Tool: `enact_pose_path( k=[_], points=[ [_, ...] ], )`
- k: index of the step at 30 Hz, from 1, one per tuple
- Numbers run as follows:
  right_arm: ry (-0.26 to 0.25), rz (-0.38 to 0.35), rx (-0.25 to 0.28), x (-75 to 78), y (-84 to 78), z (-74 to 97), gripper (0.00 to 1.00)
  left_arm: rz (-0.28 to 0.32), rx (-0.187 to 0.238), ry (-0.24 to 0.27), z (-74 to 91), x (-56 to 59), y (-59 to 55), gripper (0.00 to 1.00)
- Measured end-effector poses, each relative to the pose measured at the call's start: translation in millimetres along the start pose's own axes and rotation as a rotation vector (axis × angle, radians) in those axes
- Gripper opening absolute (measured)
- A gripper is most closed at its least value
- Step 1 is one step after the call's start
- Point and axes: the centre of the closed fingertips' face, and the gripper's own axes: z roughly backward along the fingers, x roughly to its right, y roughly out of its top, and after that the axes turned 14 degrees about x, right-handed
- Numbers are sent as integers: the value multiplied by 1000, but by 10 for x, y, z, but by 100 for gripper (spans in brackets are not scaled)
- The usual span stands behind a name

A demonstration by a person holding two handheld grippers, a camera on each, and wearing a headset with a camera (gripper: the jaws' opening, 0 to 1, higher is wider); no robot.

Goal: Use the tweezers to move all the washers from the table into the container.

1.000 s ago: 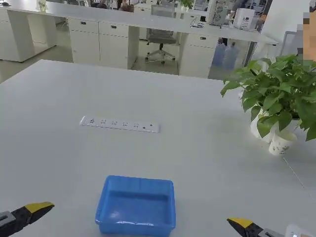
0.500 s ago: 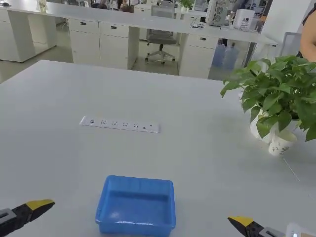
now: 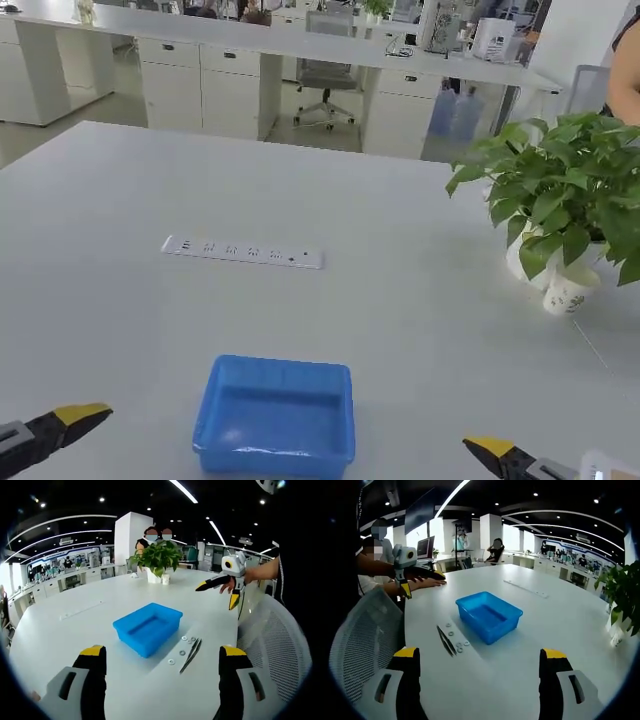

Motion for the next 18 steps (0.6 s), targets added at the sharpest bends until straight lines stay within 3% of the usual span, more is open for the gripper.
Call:
enact_pose_path(
  k=[18],
  points=[
    [3,14,-10,28,8,32,100,-22,-7,-16,-20,-3,24,98]
  ],
)
